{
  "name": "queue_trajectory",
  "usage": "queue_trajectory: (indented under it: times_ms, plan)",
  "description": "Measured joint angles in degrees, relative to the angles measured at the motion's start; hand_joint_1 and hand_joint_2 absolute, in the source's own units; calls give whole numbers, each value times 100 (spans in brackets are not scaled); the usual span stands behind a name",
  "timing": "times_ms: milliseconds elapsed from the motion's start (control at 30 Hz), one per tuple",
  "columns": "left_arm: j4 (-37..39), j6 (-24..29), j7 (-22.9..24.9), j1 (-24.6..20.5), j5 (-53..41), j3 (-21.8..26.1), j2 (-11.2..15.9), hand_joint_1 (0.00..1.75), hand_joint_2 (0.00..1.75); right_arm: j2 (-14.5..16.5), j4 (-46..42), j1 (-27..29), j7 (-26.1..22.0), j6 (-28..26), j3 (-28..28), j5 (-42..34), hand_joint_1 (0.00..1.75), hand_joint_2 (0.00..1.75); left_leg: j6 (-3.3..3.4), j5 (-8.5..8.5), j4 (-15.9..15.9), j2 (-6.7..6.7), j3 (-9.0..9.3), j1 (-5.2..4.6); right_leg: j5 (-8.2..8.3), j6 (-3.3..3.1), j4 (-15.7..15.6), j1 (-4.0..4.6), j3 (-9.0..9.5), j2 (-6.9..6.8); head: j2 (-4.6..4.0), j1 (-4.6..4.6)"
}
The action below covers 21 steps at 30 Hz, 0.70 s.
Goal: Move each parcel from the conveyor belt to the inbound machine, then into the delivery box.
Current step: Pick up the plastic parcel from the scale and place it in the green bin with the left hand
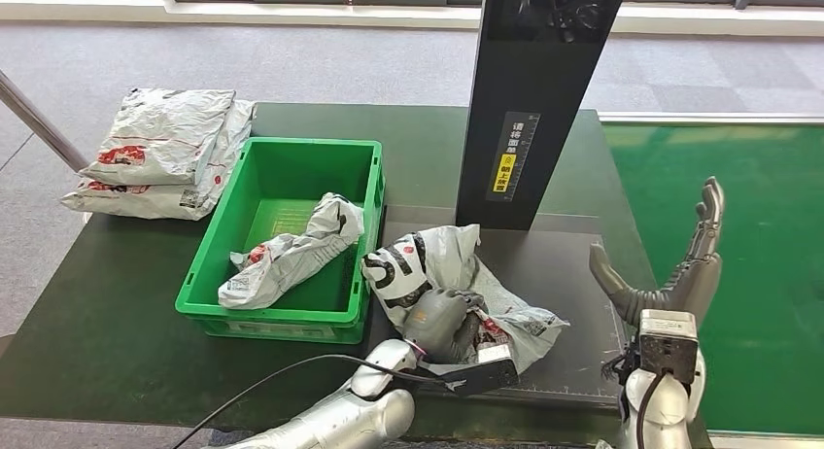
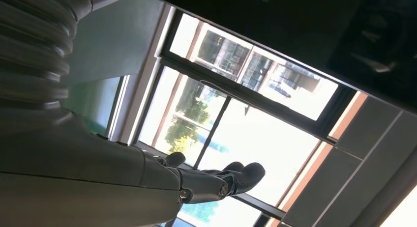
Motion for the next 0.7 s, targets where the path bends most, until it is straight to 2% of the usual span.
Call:
queue_trajectory:
  times_ms: [167,300,467,533,700]
  plan:
    - [-581,396,-95,252,-1353,754,2,175,175,30,-30,66,1,-7,-34,37,0,175,0,0,0,1,0,0,0,0,0,0,-2,2,0,-1]
    - [-853,411,-101,356,-1469,1146,1,175,175,44,-50,95,1,-8,-43,39,0,175,0,0,0,0,0,0,0,0,0,0,-1,1,0,1]
    - [-1033,411,-135,419,-1570,1351,2,175,175,52,-62,108,0,-10,-61,47,0,175,0,1,0,0,-1,0,0,0,0,0,0,1,0,1]
    - [-1363,411,-344,532,-1953,1536,21,175,175,55,-62,107,1,-28,-69,51,0,175,0,1,0,1,-4,0,1,0,1,0,-2,2,0,1]
    - [-3038,418,-1266,967,-2733,2348,106,175,175,54,8,13,3,-146,-72,-23,0,175,-1,0,-3,1,-6,1,0,-1,1,2,-4,5,0,1]
